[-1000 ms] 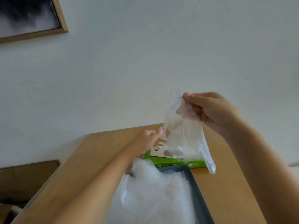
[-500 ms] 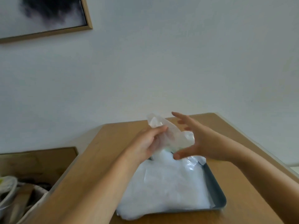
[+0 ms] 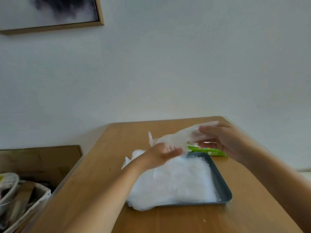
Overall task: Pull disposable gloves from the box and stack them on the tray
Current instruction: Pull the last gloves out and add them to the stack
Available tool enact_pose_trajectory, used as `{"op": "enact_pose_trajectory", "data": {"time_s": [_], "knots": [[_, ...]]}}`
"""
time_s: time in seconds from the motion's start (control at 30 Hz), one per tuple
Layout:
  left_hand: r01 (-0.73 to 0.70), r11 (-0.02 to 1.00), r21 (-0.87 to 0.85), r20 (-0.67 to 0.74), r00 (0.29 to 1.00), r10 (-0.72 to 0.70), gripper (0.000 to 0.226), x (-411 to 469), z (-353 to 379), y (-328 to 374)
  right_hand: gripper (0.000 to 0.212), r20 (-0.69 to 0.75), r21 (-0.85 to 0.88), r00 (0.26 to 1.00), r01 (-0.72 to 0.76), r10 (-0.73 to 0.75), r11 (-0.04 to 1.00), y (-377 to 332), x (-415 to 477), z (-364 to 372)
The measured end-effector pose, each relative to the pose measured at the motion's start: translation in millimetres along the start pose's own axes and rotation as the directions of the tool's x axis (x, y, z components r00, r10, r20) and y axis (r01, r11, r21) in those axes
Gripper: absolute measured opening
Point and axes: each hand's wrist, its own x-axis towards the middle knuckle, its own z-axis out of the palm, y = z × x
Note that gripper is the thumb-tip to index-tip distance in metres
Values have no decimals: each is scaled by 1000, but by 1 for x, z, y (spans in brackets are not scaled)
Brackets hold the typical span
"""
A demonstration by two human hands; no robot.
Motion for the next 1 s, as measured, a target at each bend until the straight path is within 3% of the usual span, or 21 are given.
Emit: {"op": "enact_pose_trajectory", "data": {"time_s": [0.07, 0.17, 0.27, 0.33, 0.4, 0.5, 0.57, 0.67, 0.73, 0.87, 0.93, 1.0], "knots": [[36, 990, 138, 87, 995, -48, 49, -5, 7, -5, 21, 18, 173, 970, -240, 241, 955, 11, 4, -4], [148, 941, 303, 69, 982, -177, 66, -10, 16, -14, 26, 71, 60, 884, -466, 462, 883, 40, -1, -4], [147, 930, 337, 21, 986, -163, 78, -8, 16, -24, 24, 97, 12, 863, -499, 496, 867, 54, -4, -4], [164, 939, 303, 24, 984, -179, 68, -13, 8, -24, 23, 111, -5, 867, -488, 486, 873, 53, -3, -5], [104, 910, 402, 43, 990, -132, 56, -23, -6, -23, 24, 115, -34, 870, -479, 479, 877, 52, 0, -6], [59, 802, 594, 61, 991, -118, 69, -41, -33, -31, 27, 106, -72, 872, -472, 478, 878, 49, 2, -4], [108, 759, 642, 36, 985, -171, 78, -57, -51, -41, 27, 106, -106, 873, -466, 476, 879, 45, 0, -1], [181, 694, 697, -72, 980, -183, 84, -77, -75, -37, 29, 104, -174, 914, -371, 391, 912, 29, -4, 4], [194, 724, 662, -187, 978, -91, 88, -83, -86, -23, 21, 115, -332, 955, -221, 272, 917, 8, -10, 12], [41, 966, 254, -285, 958, 35, 54, -84, -80, 28, 17, 208, -695, 973, 78, 96, 715, -38, -25, 35], [-27, 986, 166, -239, 969, 67, 43, -81, -65, 55, 11, 256, -758, 964, 158, 67, 633, -58, -32, 45], [-82, 983, 167, -181, 977, 112, 46, -77, -49, 72, 11, 292, -784, 953, 191, 79, 591, -74, -35, 49]]}}
